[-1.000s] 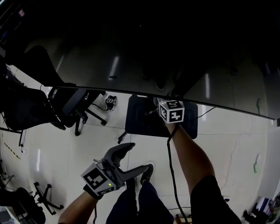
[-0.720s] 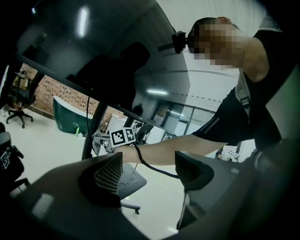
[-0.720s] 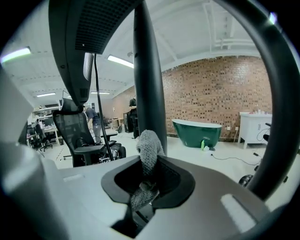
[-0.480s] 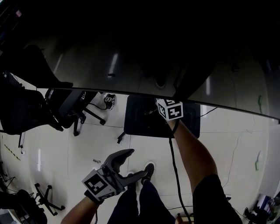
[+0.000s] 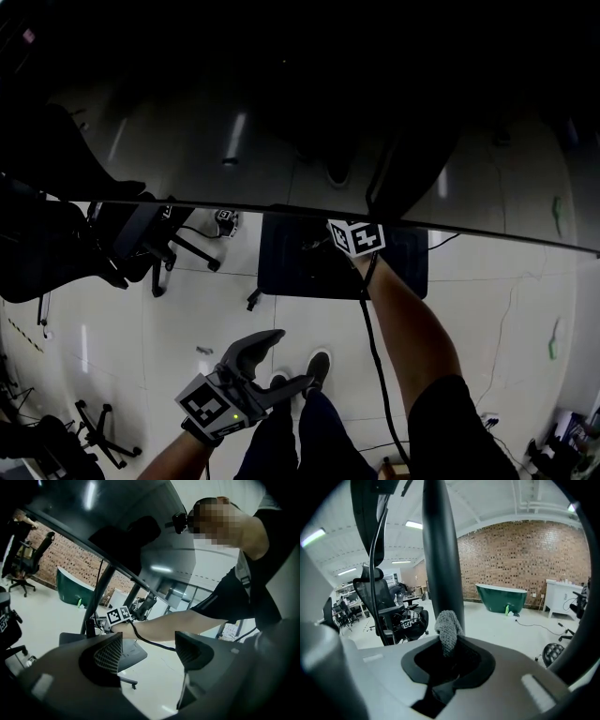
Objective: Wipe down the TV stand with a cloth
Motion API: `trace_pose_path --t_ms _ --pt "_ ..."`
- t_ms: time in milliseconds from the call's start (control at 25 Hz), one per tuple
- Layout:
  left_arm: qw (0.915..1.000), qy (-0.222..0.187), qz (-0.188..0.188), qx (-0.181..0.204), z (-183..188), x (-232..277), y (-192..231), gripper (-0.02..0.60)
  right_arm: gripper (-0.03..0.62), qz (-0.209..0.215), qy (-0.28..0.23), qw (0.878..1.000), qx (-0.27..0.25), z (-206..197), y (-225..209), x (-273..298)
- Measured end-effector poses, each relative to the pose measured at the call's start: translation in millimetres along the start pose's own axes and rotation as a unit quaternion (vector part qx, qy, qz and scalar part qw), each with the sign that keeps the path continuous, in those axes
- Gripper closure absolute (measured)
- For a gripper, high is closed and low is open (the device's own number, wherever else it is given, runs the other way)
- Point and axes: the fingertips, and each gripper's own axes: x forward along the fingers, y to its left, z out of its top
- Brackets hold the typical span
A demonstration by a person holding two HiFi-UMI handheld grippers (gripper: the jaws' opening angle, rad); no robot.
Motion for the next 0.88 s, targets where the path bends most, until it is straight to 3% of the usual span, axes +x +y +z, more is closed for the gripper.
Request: trace_pose_path --t_ms 280,400,680,880 --pt "0.9999 0.008 0.000 -0.008 -11 11 0 0.209 0.533 0.027 0.003 0.999 0.030 -7 -4 5" --pt "0.9999 0.010 -0.002 -0.007 -11 15 -2 0.209 0.533 0.018 -0.004 1.000 0.025 -4 -5 -1" --pt "0.9997 0.011 -0.019 0.006 -4 23 -6 0.209 0.533 -0.034 -0.057 0.997 0.040 14 -22 -75" --pt "0.9991 0.007 -0.037 0.018 6 31 -19 0.209 0.533 -0.118 -0.062 0.991 0.022 18 -72 -144"
